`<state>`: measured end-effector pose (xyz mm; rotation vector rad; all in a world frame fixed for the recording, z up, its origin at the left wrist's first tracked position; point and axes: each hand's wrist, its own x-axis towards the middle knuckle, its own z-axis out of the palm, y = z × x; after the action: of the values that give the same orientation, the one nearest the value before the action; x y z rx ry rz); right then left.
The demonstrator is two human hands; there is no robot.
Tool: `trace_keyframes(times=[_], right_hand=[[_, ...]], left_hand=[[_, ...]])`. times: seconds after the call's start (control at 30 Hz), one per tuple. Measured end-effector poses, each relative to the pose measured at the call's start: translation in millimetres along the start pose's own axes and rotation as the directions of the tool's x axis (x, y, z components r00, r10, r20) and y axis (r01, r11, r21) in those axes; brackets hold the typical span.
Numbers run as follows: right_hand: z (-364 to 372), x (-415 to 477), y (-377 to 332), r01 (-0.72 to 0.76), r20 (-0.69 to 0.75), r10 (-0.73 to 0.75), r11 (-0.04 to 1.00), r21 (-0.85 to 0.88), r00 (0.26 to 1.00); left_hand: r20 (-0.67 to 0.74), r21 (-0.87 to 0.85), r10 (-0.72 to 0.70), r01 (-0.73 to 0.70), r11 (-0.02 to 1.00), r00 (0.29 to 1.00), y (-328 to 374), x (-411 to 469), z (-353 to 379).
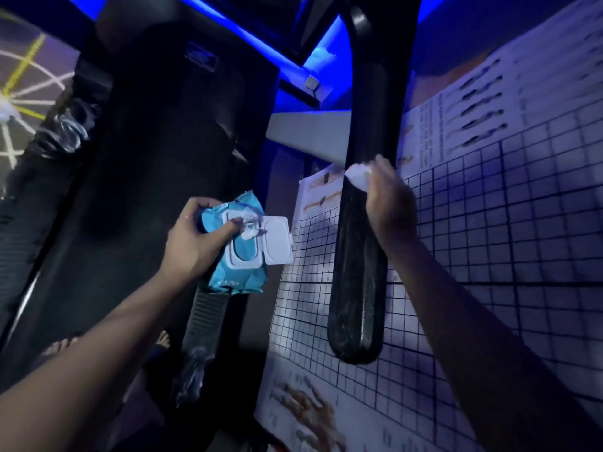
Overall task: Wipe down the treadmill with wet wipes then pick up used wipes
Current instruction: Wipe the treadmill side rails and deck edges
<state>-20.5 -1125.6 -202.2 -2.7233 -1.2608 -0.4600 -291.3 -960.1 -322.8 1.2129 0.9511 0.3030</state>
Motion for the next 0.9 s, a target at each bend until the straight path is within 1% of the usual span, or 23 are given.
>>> trace_keyframes(times=[0.03, 0.07, 0.1, 0.13, 0.17, 0.2, 0.23, 0.27, 0.3, 0.33, 0.47, 0.53, 0.57, 0.6, 0.67, 0.7, 0.73, 0.77, 0.8, 0.83, 0.87, 0.9], right_hand=[[-9.1, 5.3, -0.4, -0.116, -0.097, 0.119, 0.993, 0.033, 0.988], [-15.7, 12.5, -0.1, -0.192, -0.197, 0.201, 0.979, 0.064, 0.960], [-20.6, 19.7, -0.4, -0.208, -0.283, 0.220, 0.975, 0.075, 0.933], [-22.8, 25.6, 0.6, -0.191, -0.316, 0.195, 0.981, 0.043, 0.928], [-20.7, 29.5, 3.5, -0.138, -0.255, 0.126, 0.990, -0.030, 0.959], [-13.0, 27.9, 7.7, -0.039, -0.075, 0.030, 0.992, -0.118, 0.997], [-2.2, 22.0, 10.1, 0.075, 0.194, -0.040, 0.981, -0.179, 0.980], [7.7, 13.5, 11.1, 0.193, 0.461, -0.089, 0.964, -0.183, 0.883], [14.3, 5.8, 11.4, 0.298, 0.640, -0.130, 0.941, -0.162, 0.758], [15.8, 1.5, 9.8, 0.378, 0.718, -0.156, 0.912, -0.159, 0.679], [-4.5, -9.9, -9.2, 0.582, 0.817, -0.224, 0.797, -0.161, 0.532], [-20.7, -32.2, -13.5, 0.633, 0.807, -0.289, 0.763, -0.131, 0.515], [-30.4, -43.3, -15.8, 0.661, 0.822, -0.316, 0.744, -0.094, 0.473], [-42.1, -53.4, -21.9, 0.703, 0.864, -0.331, 0.710, -0.037, 0.379], [-53.9, -69.3, -33.3, 0.756, 0.938, -0.308, 0.648, 0.086, 0.158], [-57.2, -67.6, -42.3, 0.742, 0.958, -0.272, 0.660, 0.118, 0.090], [-55.0, -57.8, -45.1, 0.698, 0.963, -0.259, 0.703, 0.133, 0.078], [-48.8, -41.7, -43.1, 0.639, 0.952, -0.275, 0.758, 0.129, 0.133], [-42.6, -19.9, -41.1, 0.568, 0.925, -0.286, 0.817, 0.099, 0.252], [-34.5, 5.5, -34.0, 0.484, 0.844, -0.327, 0.870, 0.092, 0.426], [-30.2, 32.7, -25.0, 0.408, 0.722, -0.354, 0.906, 0.107, 0.595], [-26.4, 54.9, -14.2, 0.324, 0.615, -0.316, 0.940, 0.102, 0.723]], left_hand=[[0.012, 0.003, -0.007, 0.007, 1.000, 1.000, -0.7, -1.1, -1.8], [0.022, 0.011, -0.011, 0.011, 1.000, 1.000, -0.9, -1.2, -3.5], [0.026, 0.016, -0.011, 0.011, 1.000, 1.000, -0.7, -0.6, -5.2], [0.024, 0.021, -0.010, 0.010, 1.000, 1.000, -0.5, 0.5, -6.9], [0.020, 0.028, -0.004, 0.004, 1.000, 1.000, 0.0, 1.9, -7.9], [0.014, 0.035, 0.003, -0.004, 0.999, 1.000, 1.5, 3.5, -8.3], [0.007, 0.039, 0.004, -0.004, 0.999, 1.000, 2.6, 4.3, -8.2], [0.000, 0.042, -0.001, 0.001, 0.999, 1.000, 4.1, 4.4, -7.1], [-0.003, 0.045, -0.003, 0.003, 0.999, 1.000, 6.0, 4.9, -5.2], [0.000, 0.049, -0.004, 0.004, 0.999, 1.000, 7.6, 4.6, -3.1], [0.037, 0.054, -0.003, 0.001, 0.999, 0.999, 9.3, 2.4, 3.3], [0.044, 0.060, -0.001, -0.002, 0.998, 0.999, 8.2, 1.3, 4.4], [0.040, 0.060, -0.002, -0.001, 0.998, 0.999, 6.8, 0.5, 4.3], [0.039, 0.061, -0.004, 0.001, 0.998, 0.999, 6.1, -0.8, 4.0], [0.037, 0.080, -0.003, 0.000, 0.997, 0.999, 4.8, -3.5, 2.4], [0.033, 0.088, -0.003, 0.000, 0.996, 0.999, 3.6, -4.6, 1.3], [0.026, 0.094, -0.003, 0.000, 0.996, 1.000, 2.4, -5.2, 0.2], [0.018, 0.102, -0.003, 0.001, 0.995, 1.000, 1.0, -5.4, -0.9], [0.011, 0.111, -0.001, 0.000, 0.994, 1.000, 0.0, -5.4, -1.6], [0.005, 0.117, 0.001, -0.002, 0.993, 1.000, -0.8, -5.0, -1.4], [0.001, 0.118, 0.005, -0.005, 0.993, 1.000, -1.2, -4.4, -0.7], [-0.003, 0.119, 0.008, -0.008, 0.993, 1.000, -1.2, -4.5, 0.2]])
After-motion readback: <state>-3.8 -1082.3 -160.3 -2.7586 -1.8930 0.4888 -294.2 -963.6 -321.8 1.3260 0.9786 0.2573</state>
